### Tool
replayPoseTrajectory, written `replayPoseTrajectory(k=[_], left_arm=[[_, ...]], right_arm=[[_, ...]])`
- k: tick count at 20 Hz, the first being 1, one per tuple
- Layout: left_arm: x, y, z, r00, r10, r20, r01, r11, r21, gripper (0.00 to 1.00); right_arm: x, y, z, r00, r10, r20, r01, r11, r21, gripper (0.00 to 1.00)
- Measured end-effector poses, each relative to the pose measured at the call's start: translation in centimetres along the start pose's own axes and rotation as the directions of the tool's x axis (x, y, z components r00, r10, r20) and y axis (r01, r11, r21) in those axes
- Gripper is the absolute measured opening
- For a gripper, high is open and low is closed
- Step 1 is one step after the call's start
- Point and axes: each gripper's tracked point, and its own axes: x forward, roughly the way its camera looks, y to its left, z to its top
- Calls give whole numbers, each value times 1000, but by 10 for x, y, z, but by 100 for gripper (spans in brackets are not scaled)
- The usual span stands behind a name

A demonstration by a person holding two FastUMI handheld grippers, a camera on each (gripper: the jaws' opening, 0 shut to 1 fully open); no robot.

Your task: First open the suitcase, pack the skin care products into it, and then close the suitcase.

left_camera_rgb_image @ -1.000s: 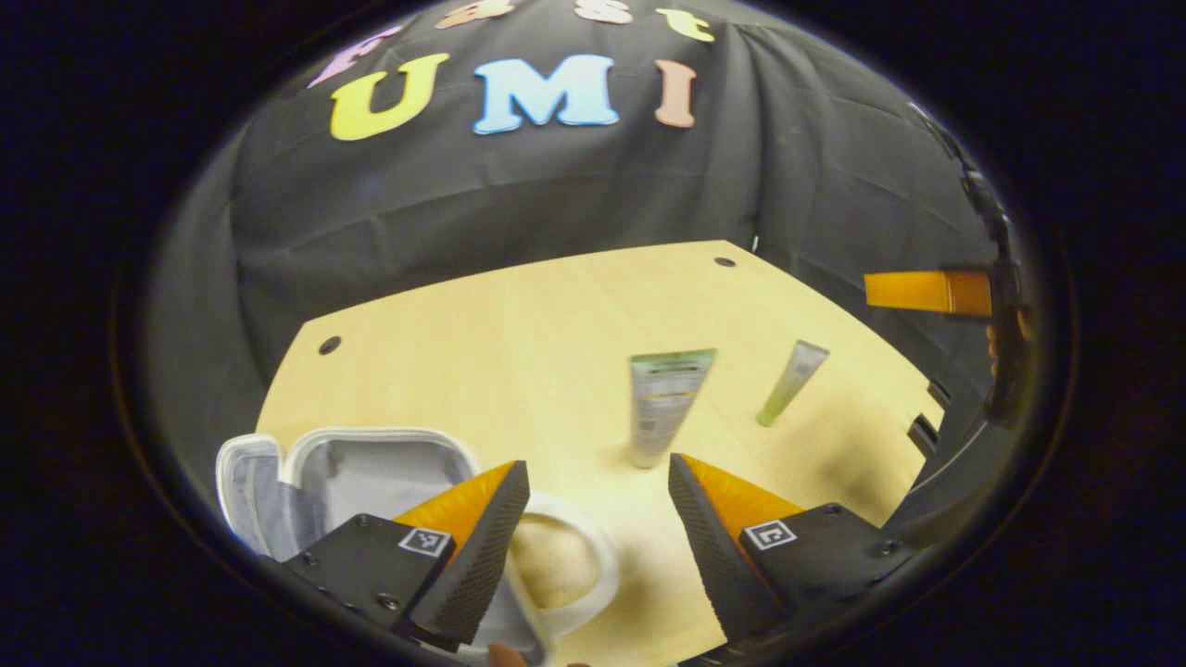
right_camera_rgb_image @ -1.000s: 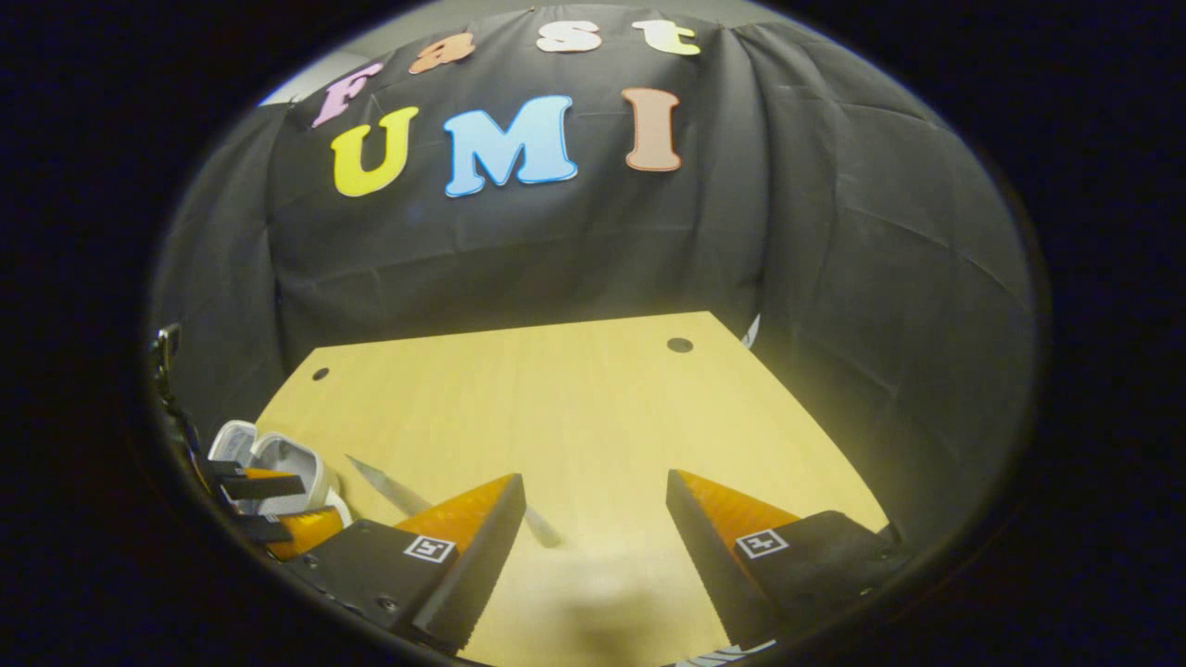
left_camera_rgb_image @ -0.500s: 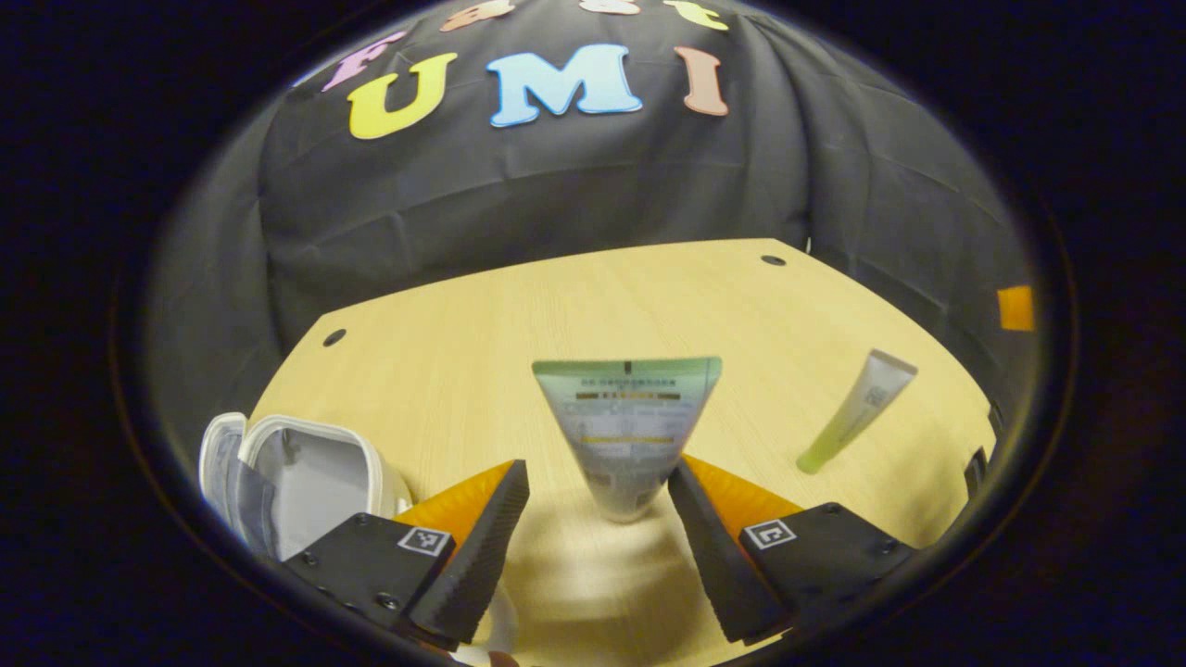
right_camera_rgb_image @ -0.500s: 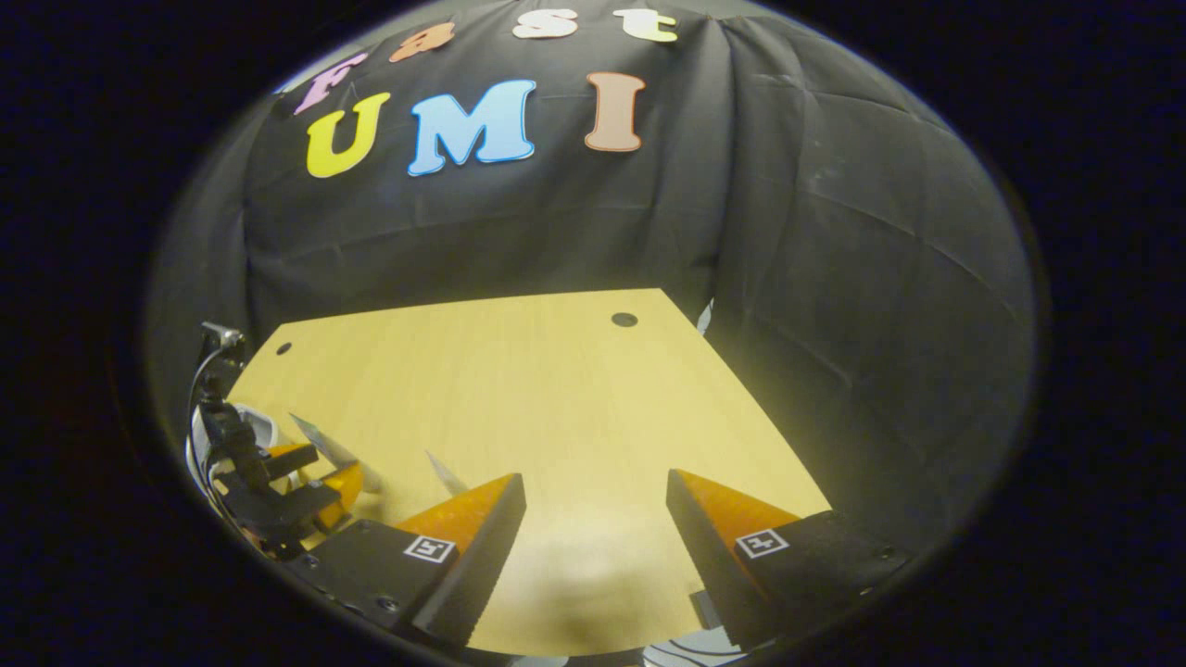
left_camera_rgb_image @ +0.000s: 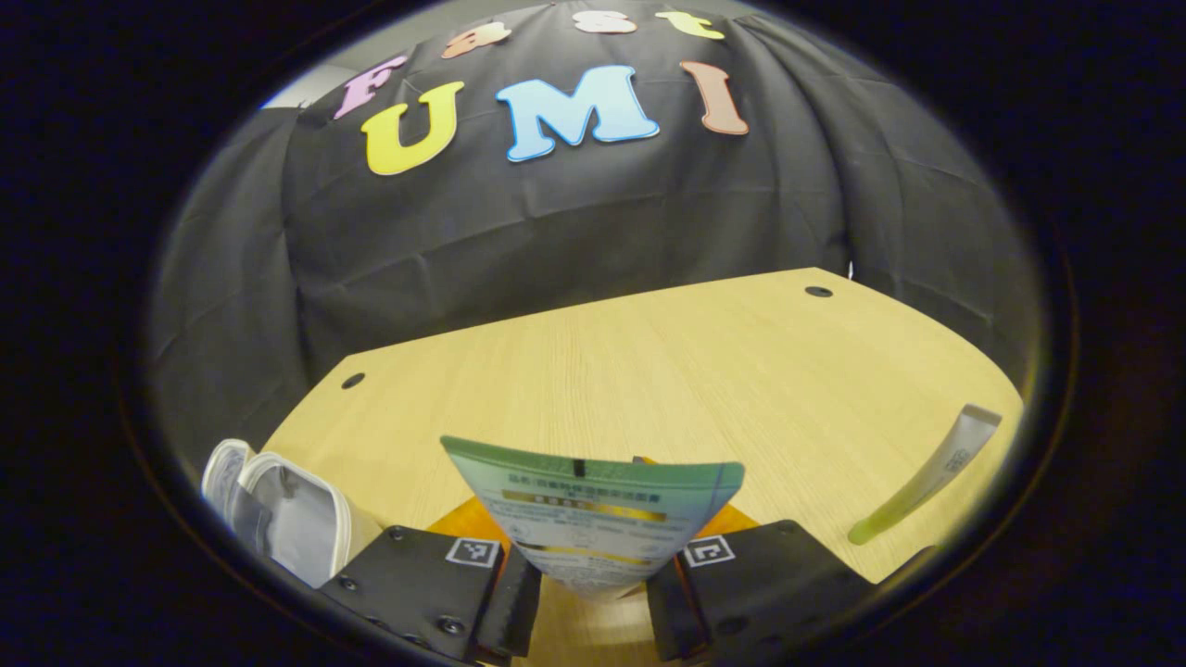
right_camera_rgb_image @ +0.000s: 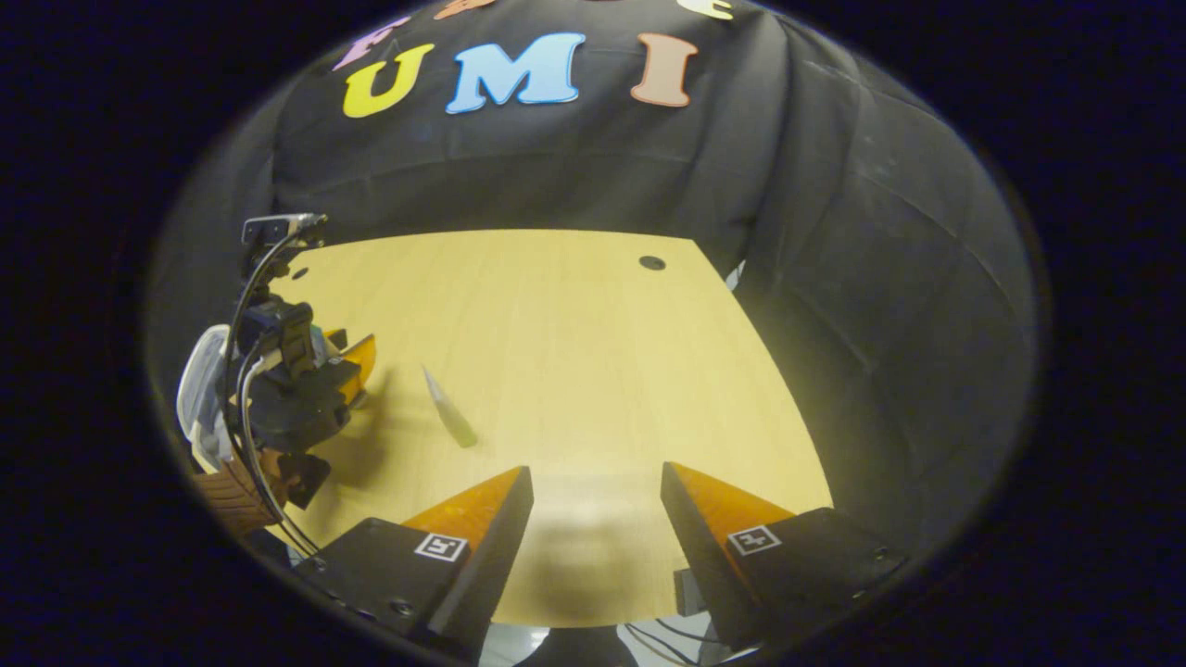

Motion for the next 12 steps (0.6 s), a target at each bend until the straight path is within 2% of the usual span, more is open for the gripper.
replayPoseTrajectory(k=[3,7,10,11,12], left_arm=[[-22,10,13,1000,0,-4,0,998,-57,56],[-80,38,66,998,31,48,-23,989,-143,56],[-131,74,87,994,87,63,-74,981,-181,58],[-148,91,90,992,115,60,-102,978,-183,56],[-165,107,87,988,146,52,-134,974,-181,58]], right_arm=[[23,40,2,993,112,-20,-113,992,-59,84],[57,87,8,974,220,-43,-223,972,-71,78],[82,108,18,968,250,-6,-250,964,-93,77],[92,112,19,967,255,8,-253,963,-98,77],[102,117,22,966,256,25,-253,962,-103,77]])
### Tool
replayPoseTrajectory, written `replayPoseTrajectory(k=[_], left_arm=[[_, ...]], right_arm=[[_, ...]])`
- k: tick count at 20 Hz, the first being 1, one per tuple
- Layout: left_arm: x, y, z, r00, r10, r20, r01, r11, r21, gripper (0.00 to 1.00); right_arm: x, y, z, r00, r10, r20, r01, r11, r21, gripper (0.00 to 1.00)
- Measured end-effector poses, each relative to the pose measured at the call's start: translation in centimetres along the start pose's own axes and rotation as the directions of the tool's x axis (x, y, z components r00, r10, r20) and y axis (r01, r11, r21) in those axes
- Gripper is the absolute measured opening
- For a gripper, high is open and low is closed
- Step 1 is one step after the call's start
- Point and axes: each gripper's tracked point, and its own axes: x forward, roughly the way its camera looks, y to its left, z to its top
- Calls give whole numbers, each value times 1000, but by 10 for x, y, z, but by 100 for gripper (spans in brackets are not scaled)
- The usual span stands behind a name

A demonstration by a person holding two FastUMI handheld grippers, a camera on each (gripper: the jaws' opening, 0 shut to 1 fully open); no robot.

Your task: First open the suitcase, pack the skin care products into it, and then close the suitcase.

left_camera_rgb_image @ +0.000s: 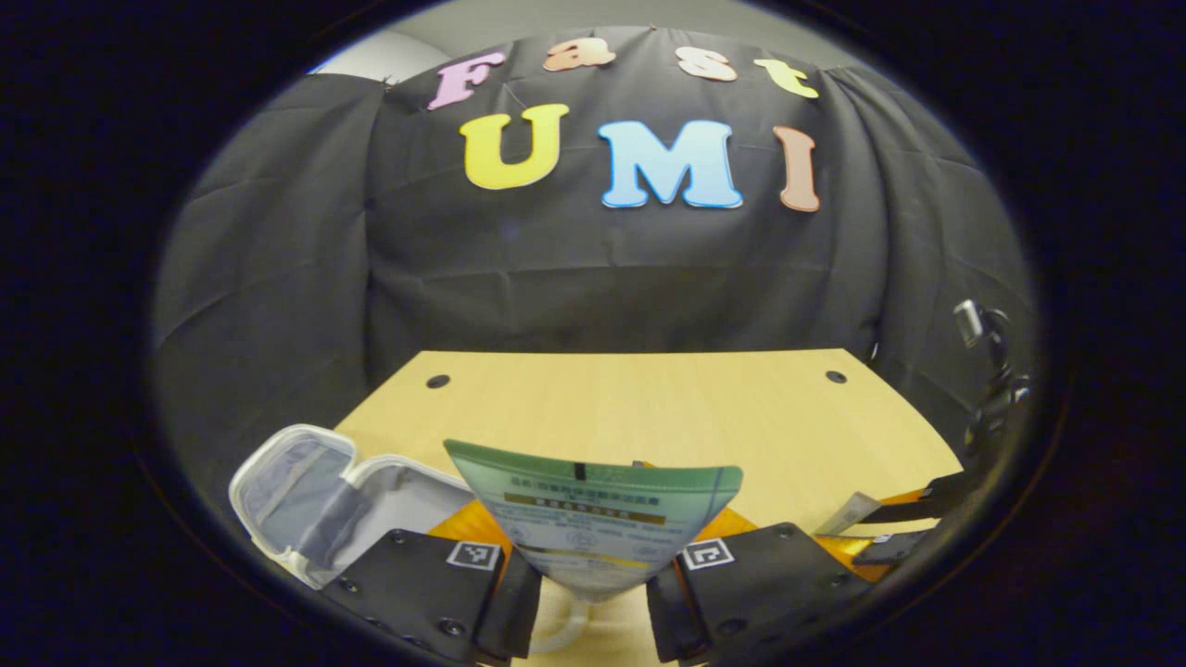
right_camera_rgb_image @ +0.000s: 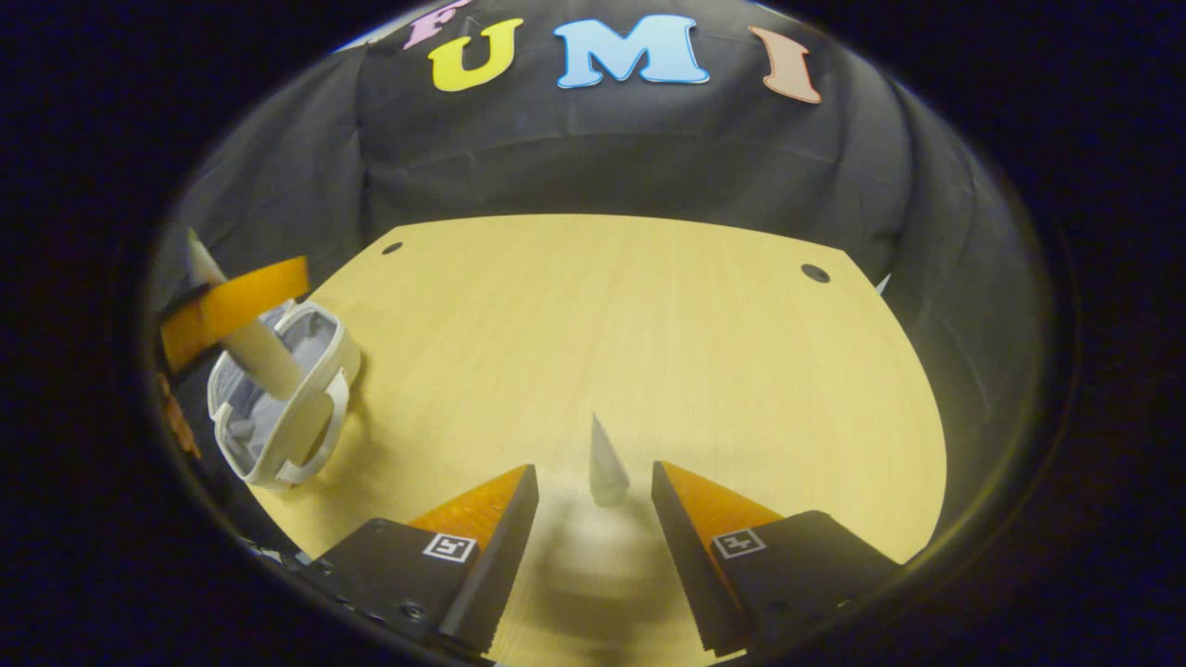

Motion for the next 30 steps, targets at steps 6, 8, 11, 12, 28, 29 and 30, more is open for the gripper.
replayPoseTrajectory(k=[6,8,11,12,28,29,30], left_arm=[[-53,105,-5,982,183,-49,-181,983,28,58],[-70,122,-9,975,213,-67,-212,977,23,55],[-83,146,-32,967,223,-124,-224,975,7,55],[-80,156,-39,965,216,-149,-219,976,-3,58],[-57,226,-129,707,21,-707,15,999,44,56],[-57,225,-131,693,-11,-721,8,1000,-8,56],[-58,225,-131,682,-46,-730,13,999,-50,56]], right_arm=[[70,-5,-5,998,-58,23,58,998,21,56],[74,2,6,998,-41,54,36,995,94,24],[48,36,24,996,40,81,-55,978,200,23],[32,55,41,990,77,116,-101,971,216,23],[-32,339,31,805,484,-344,-388,867,314,23],[-30,341,31,808,480,-341,-372,865,336,23],[-29,338,36,812,476,-336,-365,865,343,23]])
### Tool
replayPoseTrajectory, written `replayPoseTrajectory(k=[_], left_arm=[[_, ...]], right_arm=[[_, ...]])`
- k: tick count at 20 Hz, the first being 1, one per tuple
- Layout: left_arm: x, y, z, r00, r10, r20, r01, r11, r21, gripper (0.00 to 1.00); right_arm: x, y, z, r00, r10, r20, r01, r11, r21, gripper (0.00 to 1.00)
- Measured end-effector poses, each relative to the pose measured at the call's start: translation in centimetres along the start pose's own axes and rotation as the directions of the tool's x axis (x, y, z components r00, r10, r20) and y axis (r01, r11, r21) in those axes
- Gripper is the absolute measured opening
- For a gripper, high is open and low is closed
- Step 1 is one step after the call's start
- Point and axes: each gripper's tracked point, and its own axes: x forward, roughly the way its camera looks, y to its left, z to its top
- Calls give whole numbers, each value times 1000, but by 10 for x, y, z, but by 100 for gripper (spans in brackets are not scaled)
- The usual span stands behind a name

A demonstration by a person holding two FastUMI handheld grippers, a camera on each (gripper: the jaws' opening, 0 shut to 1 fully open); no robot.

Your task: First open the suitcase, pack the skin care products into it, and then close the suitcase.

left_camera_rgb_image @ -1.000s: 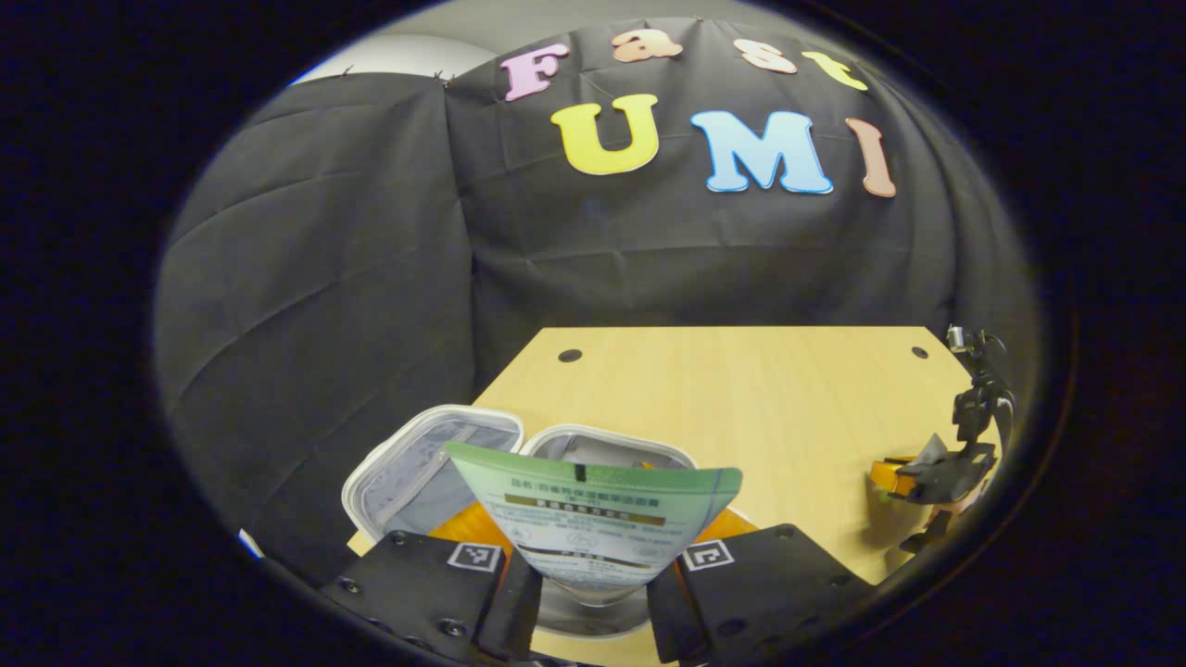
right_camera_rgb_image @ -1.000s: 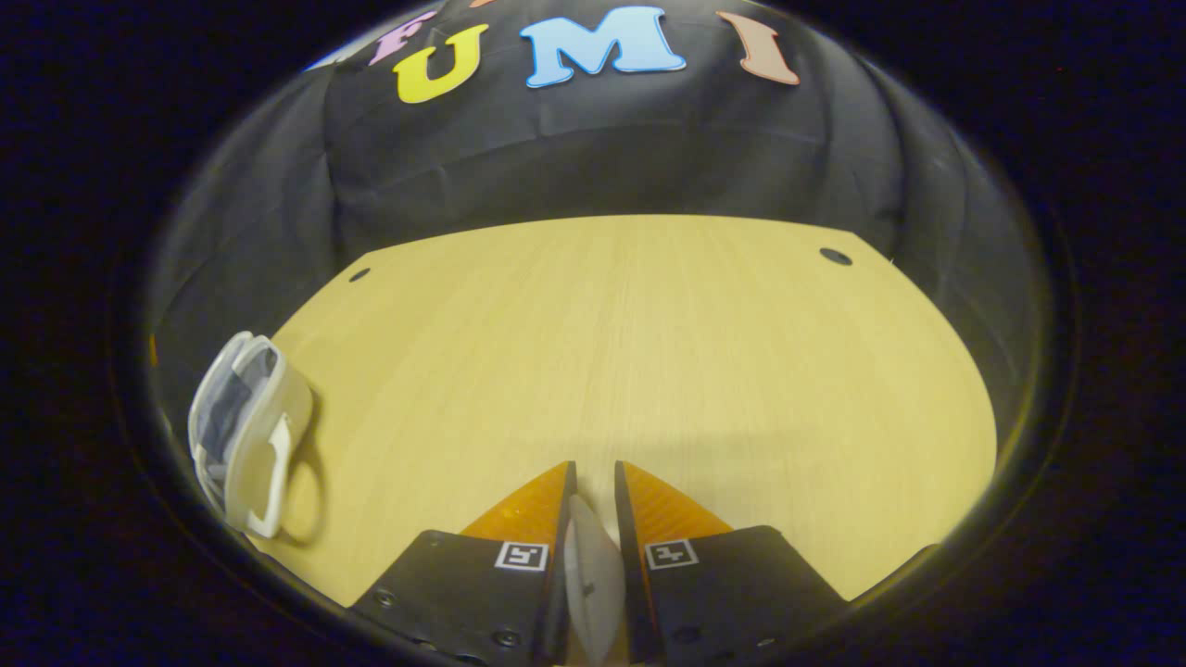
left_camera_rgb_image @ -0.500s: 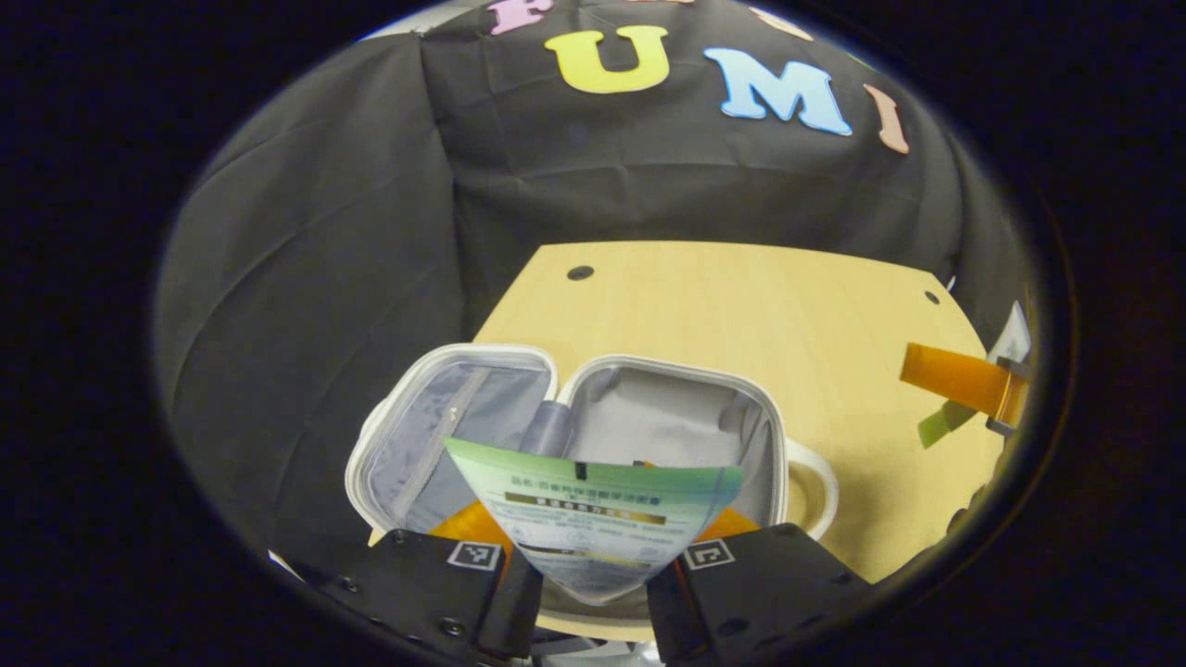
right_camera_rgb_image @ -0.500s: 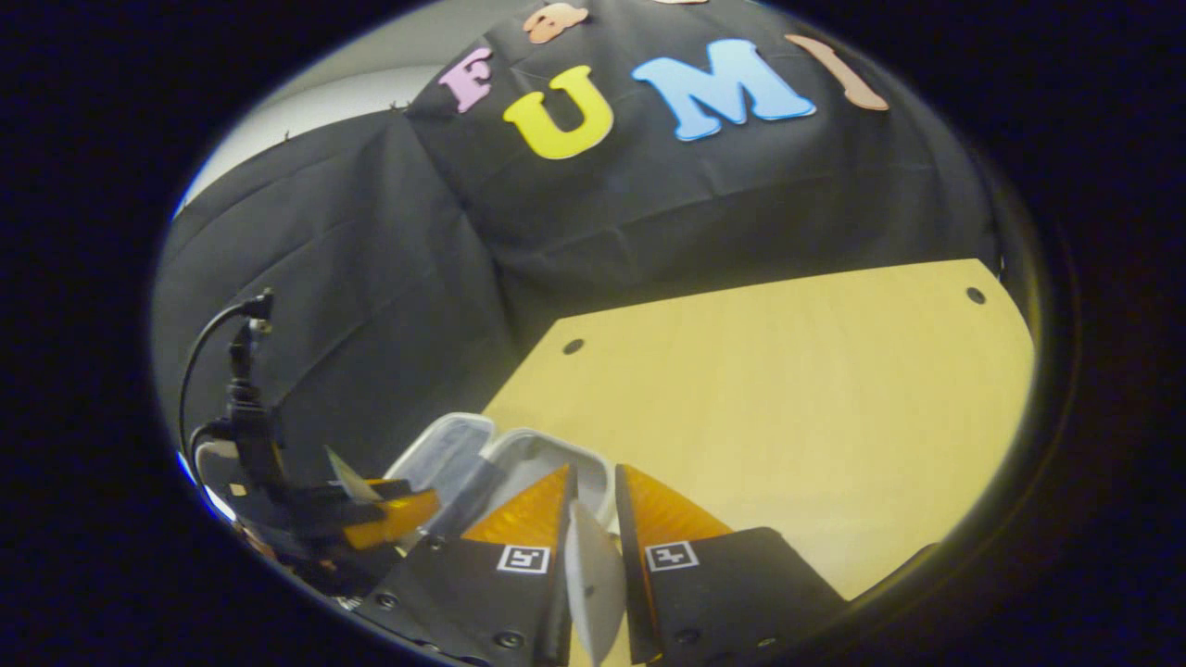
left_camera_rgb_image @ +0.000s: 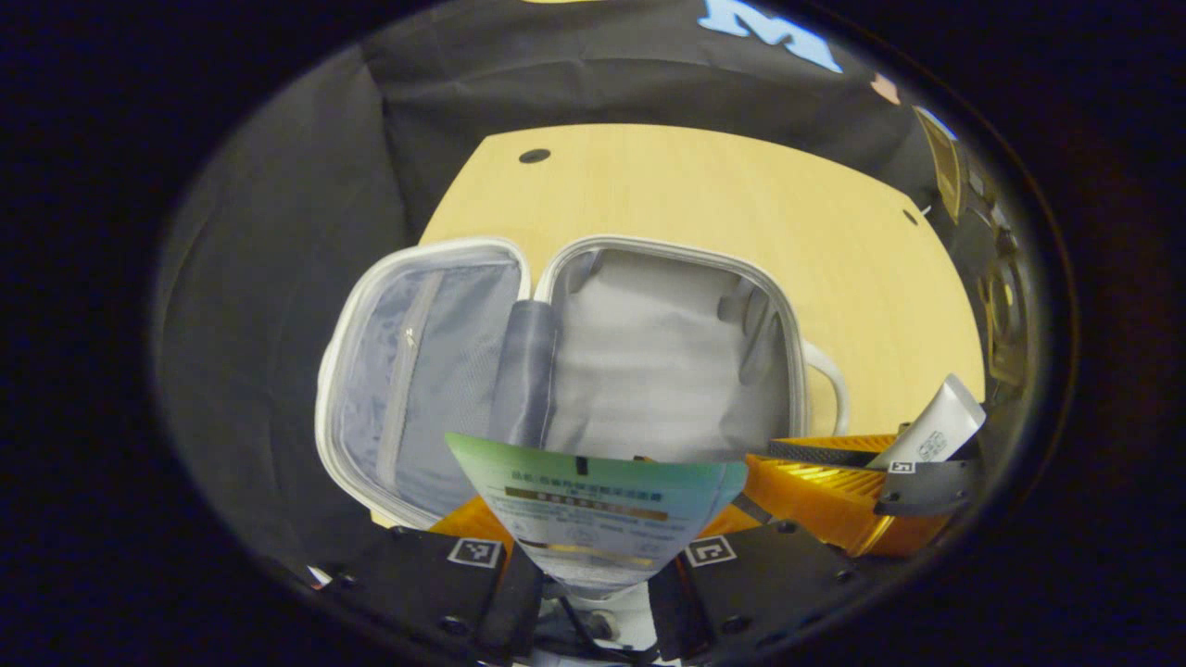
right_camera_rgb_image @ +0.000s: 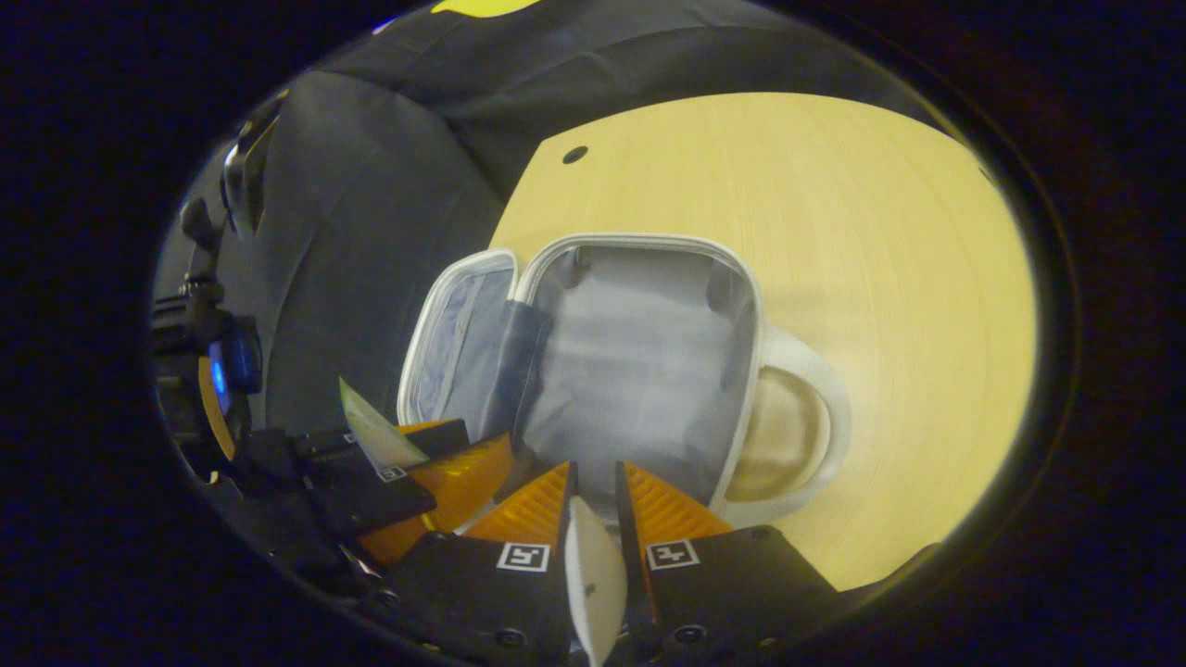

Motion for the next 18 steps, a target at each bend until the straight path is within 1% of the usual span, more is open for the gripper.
replayPoseTrajectory(k=[2,5,6,8,9,11,14,17,18], left_arm=[[4,7,0,999,-17,-30,17,1000,-7,56],[9,15,4,998,-1,-60,3,999,35,56],[9,14,5,998,-2,-65,5,999,44,56],[7,7,9,998,-14,-64,18,998,64,56],[7,5,10,998,-19,-65,24,997,73,56],[9,1,16,999,-15,-49,19,997,81,59],[4,11,35,1000,25,11,-25,995,97,79],[-4,22,43,997,58,42,-63,991,116,79],[-5,21,45,997,63,50,-68,990,121,79]], right_arm=[[1,-4,0,1000,-18,-2,18,1000,15,23],[6,-14,-2,998,-62,-21,62,998,21,23],[7,-15,-3,997,-67,-28,68,997,24,19],[7,-16,-6,997,-71,-41,72,997,21,19],[8,-15,-6,996,-73,-42,74,997,20,23],[10,-15,-8,996,-73,-49,74,997,15,23],[9,-17,-8,995,-78,-54,79,997,15,24],[12,-17,-3,996,-82,-42,84,996,30,26],[11,-15,0,997,-76,-32,77,996,38,33]])
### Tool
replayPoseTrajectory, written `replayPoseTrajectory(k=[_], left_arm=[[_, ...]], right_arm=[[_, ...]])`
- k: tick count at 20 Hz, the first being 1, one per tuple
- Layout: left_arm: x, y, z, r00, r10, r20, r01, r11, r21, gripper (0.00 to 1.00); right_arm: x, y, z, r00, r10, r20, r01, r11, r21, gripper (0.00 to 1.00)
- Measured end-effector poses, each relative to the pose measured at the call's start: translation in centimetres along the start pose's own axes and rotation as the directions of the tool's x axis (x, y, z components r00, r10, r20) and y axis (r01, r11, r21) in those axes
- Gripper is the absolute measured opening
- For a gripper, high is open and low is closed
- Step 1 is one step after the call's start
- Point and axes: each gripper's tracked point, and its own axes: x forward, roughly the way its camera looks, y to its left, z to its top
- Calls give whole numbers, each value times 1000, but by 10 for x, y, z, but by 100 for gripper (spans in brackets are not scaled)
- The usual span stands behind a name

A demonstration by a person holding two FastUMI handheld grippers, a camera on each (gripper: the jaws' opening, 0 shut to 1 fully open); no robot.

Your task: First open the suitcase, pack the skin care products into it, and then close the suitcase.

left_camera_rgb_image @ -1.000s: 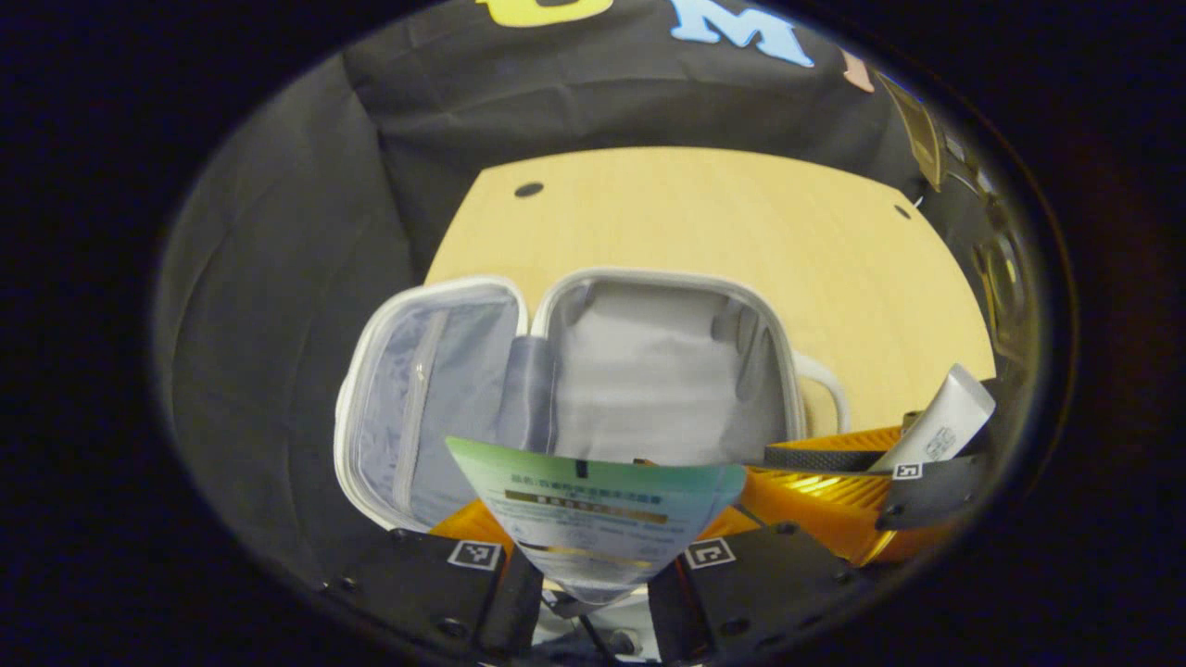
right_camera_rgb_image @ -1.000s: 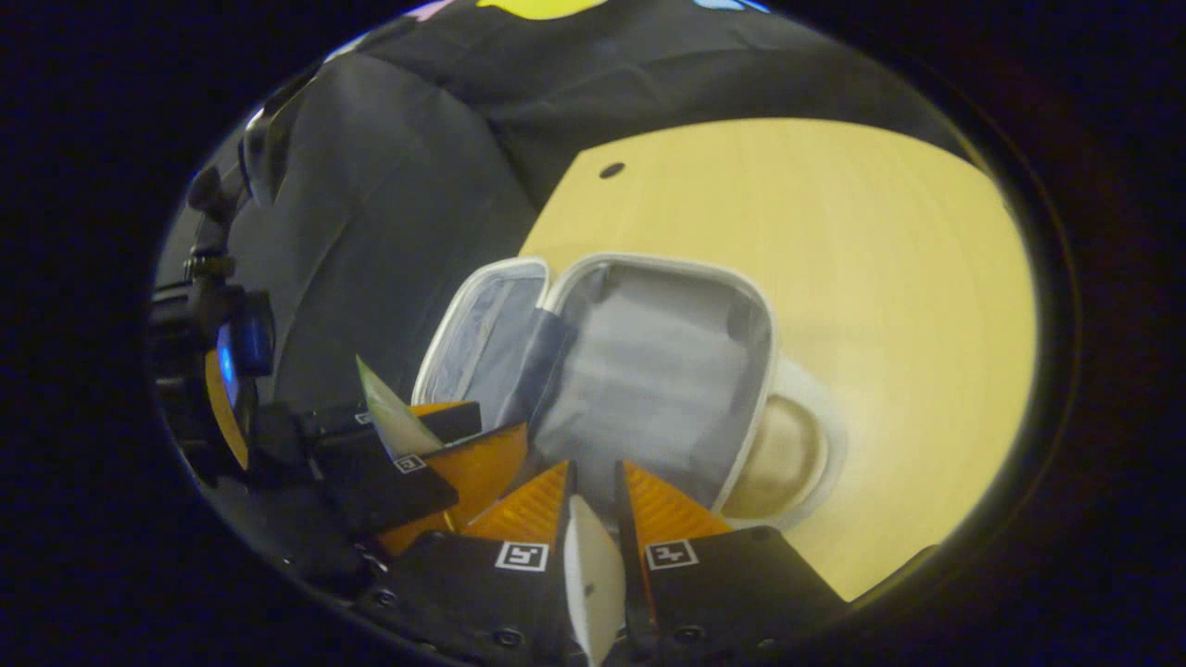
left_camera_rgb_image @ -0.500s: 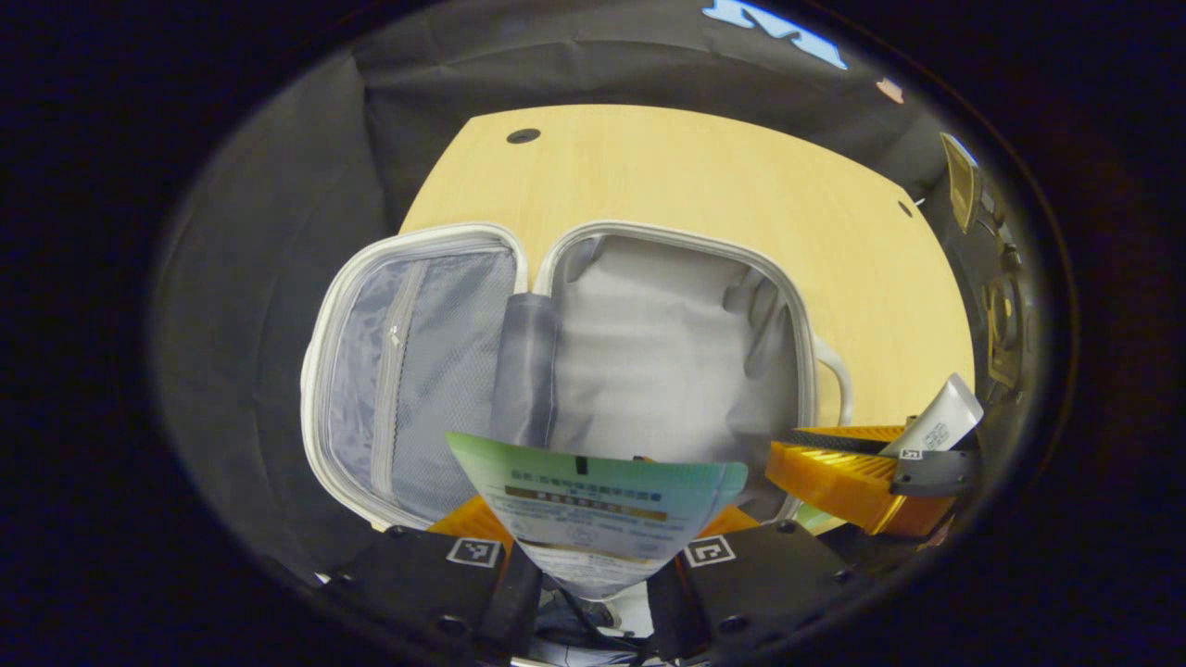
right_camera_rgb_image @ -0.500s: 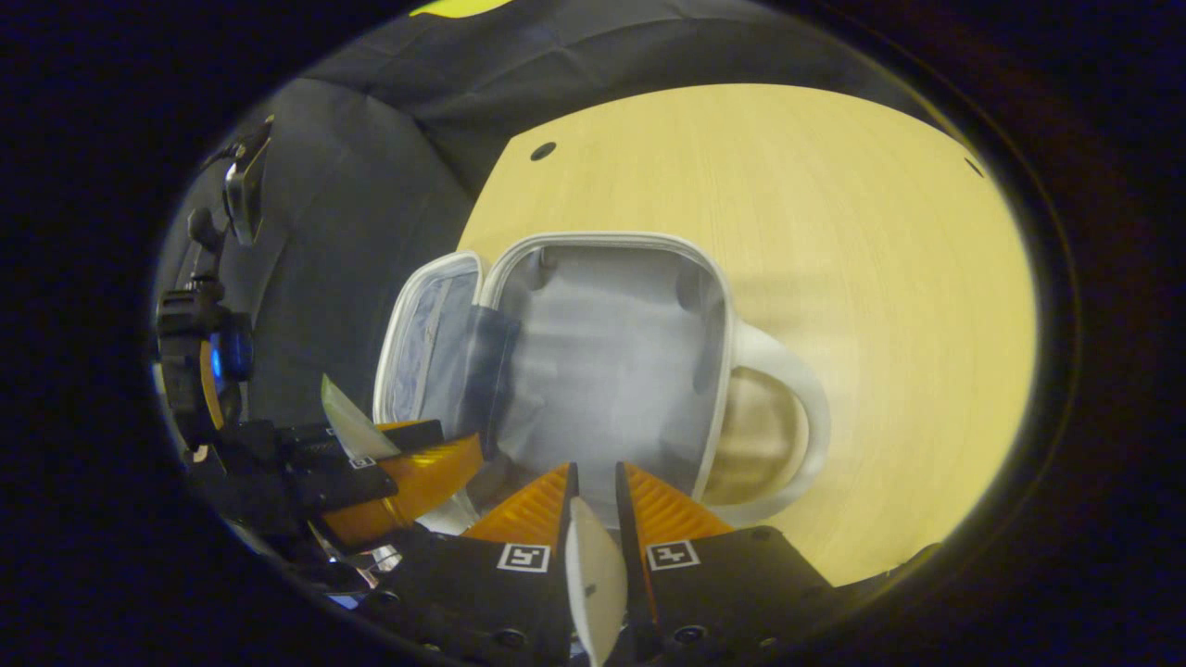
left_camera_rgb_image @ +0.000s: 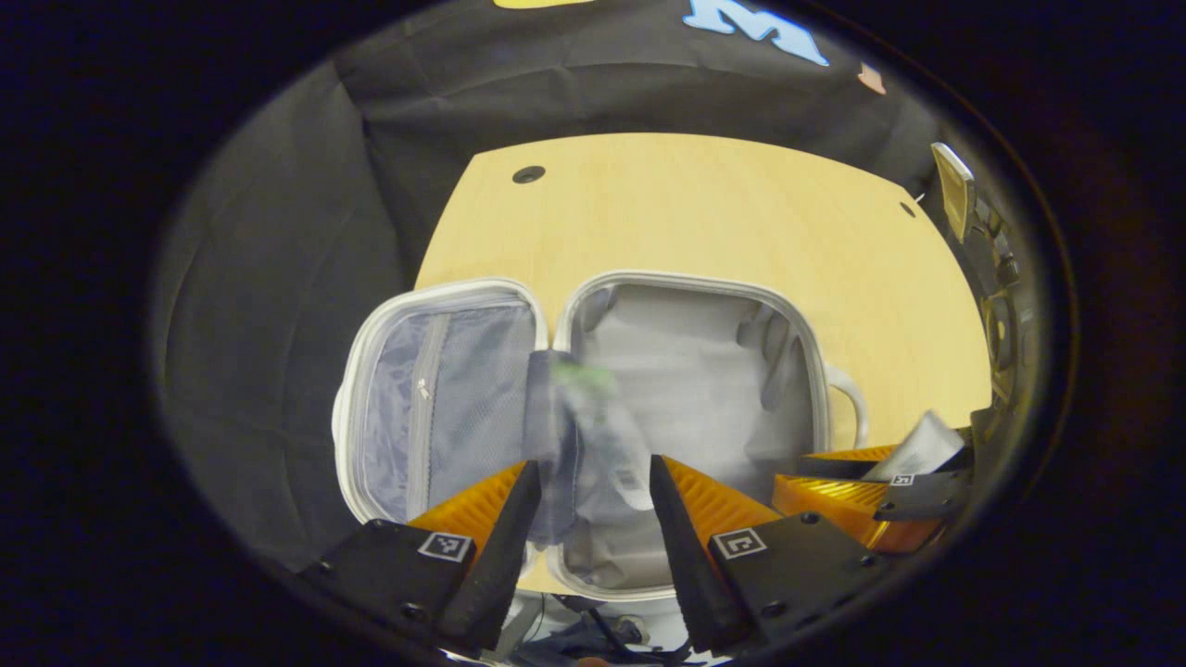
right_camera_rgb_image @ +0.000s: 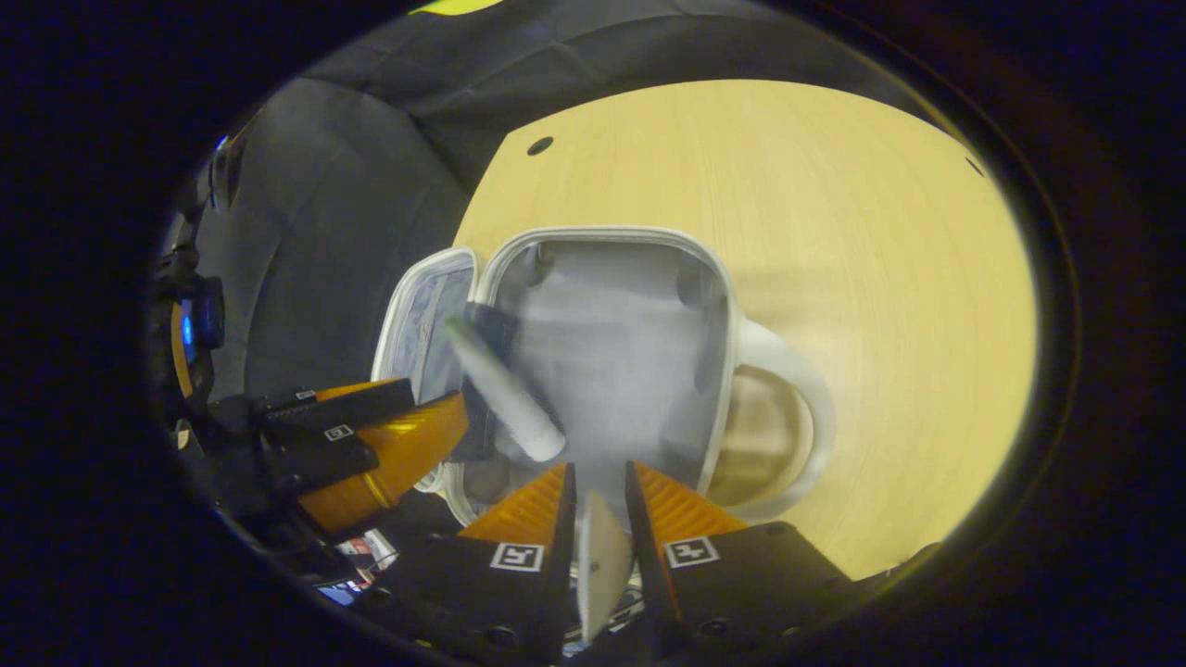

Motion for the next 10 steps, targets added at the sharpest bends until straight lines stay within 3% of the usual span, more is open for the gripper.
replayPoseTrajectory(k=[1,3,4,10], left_arm=[[-1,1,0,1000,3,6,-3,1000,4,79],[-4,0,1,1000,0,22,0,1000,1,79],[-5,1,0,1000,-3,27,3,1000,-4,79],[-4,23,-8,999,-8,47,11,997,-80,79]], right_arm=[[-1,3,0,1000,9,6,-9,1000,1,45],[-2,3,6,1000,9,26,-9,1000,7,100],[-1,3,9,999,8,35,-9,1000,12,94],[-13,-5,22,998,29,63,-30,999,20,95]])
